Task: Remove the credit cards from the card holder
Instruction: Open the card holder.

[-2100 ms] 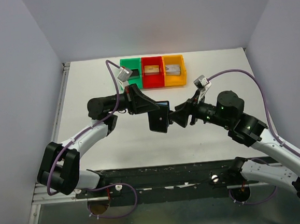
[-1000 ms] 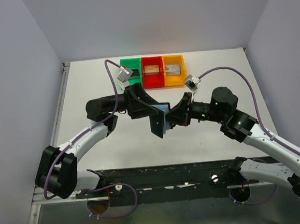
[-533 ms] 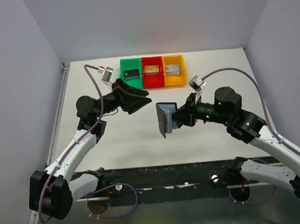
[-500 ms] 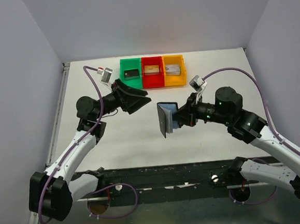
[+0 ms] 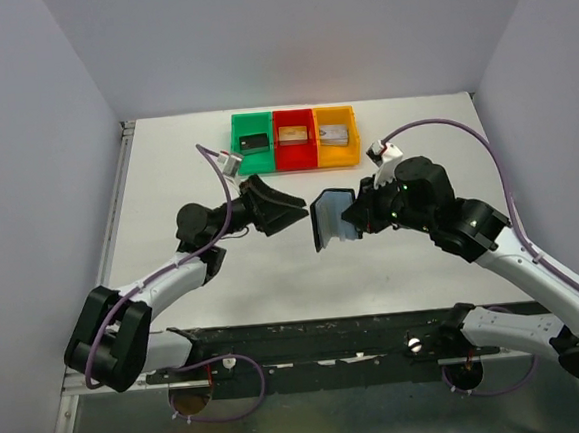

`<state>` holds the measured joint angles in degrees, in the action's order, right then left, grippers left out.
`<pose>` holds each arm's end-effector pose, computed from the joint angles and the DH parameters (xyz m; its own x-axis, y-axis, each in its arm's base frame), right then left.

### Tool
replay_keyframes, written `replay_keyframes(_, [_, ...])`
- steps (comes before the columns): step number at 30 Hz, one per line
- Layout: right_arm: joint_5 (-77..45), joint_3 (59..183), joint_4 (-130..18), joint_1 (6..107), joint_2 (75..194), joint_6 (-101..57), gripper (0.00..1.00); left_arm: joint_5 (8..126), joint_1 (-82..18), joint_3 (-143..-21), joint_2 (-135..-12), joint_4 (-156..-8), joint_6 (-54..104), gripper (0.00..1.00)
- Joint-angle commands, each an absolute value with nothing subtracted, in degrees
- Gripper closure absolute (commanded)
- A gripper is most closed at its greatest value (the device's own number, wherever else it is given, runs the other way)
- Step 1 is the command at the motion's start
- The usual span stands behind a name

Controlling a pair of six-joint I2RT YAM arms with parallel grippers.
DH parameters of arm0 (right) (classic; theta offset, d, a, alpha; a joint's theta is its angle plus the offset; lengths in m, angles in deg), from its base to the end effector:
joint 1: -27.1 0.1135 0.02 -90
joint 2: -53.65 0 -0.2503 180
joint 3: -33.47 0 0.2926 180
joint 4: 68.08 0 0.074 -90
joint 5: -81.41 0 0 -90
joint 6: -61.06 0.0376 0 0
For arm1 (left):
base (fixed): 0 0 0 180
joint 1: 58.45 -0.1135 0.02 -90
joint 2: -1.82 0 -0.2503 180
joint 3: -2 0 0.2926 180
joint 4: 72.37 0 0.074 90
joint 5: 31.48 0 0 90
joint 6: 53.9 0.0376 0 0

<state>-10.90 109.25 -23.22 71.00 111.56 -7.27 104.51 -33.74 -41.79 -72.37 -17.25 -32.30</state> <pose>0.1898 0.1848 0.3647 -0.5693 -0.0358 -0.8214 -0.5472 0.7621 0.3460 0.2568 -0.1479 0.2481 -0.6820 -0.3973 -0.6140 0.6786 -0.0307 -0.7339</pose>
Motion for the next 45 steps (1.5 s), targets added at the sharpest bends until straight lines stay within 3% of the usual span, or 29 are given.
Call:
replay_keyframes(1, [-7.09,109.91,-21.09,70.96,111.93,-5.65,0.99,102.3,-26.56,-43.05,-67.45,-24.31,-22.02,0.01])
replay_keyframes(5, [-6.84,110.08,-20.66,70.96,112.45,-4.59,1.0,98.69,-21.89,-45.07,-66.03,-32.78,-14.27,0.01])
replay_keyframes(16, [-8.15,108.85,-21.45,70.96,110.69,-3.45,0.99,92.89,-21.53,-44.81,-63.84,-45.08,-7.77,0.01])
replay_keyframes(20, [-10.17,108.5,-22.06,70.96,110.43,-3.36,0.99,91.83,-21.62,-45.69,-64.01,-48.43,-6.27,0.06])
replay_keyframes(29, [-11.31,106.48,-24.35,70.87,108.94,-4.06,0.99,90.51,-21.53,-45.86,-63.4,-51.68,-4.33,0.37])
replay_keyframes(38, [-12.37,106.04,-25.05,70.96,109.11,-4.24,0.99,89.98,-21.62,-46.92,-62.52,-55.02,-1.96,0.59])
replay_keyframes(44, [-11.93,105.51,-25.05,70.96,109.29,-3.98,0.98,90.24,-21.62,-47.88,-61.9,-58.53,-0.29,0.87])
replay_keyframes(45, [-11.58,105.51,-24.7,70.96,109.2,-3.98,0.9,90.07,-21.53,-48.32,-61.64,-59.67,-0.03,0.93])
